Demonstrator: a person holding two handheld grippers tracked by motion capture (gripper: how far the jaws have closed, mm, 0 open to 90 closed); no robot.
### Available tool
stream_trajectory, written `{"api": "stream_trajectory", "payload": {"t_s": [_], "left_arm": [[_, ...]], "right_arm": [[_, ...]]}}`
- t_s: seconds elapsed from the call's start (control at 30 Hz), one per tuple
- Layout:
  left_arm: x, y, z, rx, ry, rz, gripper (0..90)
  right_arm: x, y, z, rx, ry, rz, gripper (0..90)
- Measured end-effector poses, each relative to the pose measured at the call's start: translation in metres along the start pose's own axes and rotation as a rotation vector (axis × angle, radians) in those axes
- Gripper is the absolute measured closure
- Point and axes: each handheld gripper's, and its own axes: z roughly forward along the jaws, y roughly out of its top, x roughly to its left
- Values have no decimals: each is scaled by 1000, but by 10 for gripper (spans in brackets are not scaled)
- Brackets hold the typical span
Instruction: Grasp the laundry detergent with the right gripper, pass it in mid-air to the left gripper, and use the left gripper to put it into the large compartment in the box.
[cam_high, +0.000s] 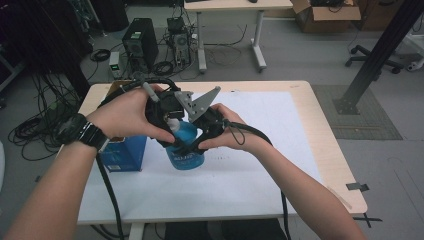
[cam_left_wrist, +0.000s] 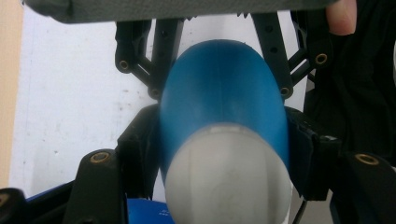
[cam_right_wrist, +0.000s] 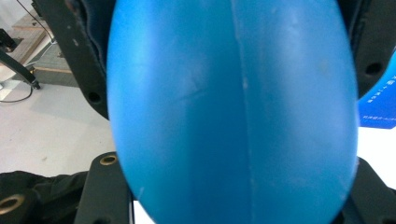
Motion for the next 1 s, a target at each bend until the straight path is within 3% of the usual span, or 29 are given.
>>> {"api": "stream_trajectory", "payload": {"t_s": [0.5, 0.67, 0.77, 0.87, 0.93, 1.0], "left_arm": [[3, 4, 0, 12, -20, -23, 378], [6, 6, -3, 0, -50, -71, 379], [11, 7, -10, 1, -64, -104, 380], [15, 6, -19, 2, -53, -137, 380], [19, 5, -27, 7, -44, -169, 380], [24, 3, -38, 18, -39, -249, 381]], "right_arm": [[-2, -1, -2, 4, 24, 12, 426], [-4, -2, -3, -22, 56, 27, 414], [-4, -3, -4, -25, 90, 43, 286], [-3, -7, -7, -35, 84, 72, 182], [-5, -12, -13, -30, 55, 102, 123], [-7, -17, -21, -13, 31, 123, 102]]}}
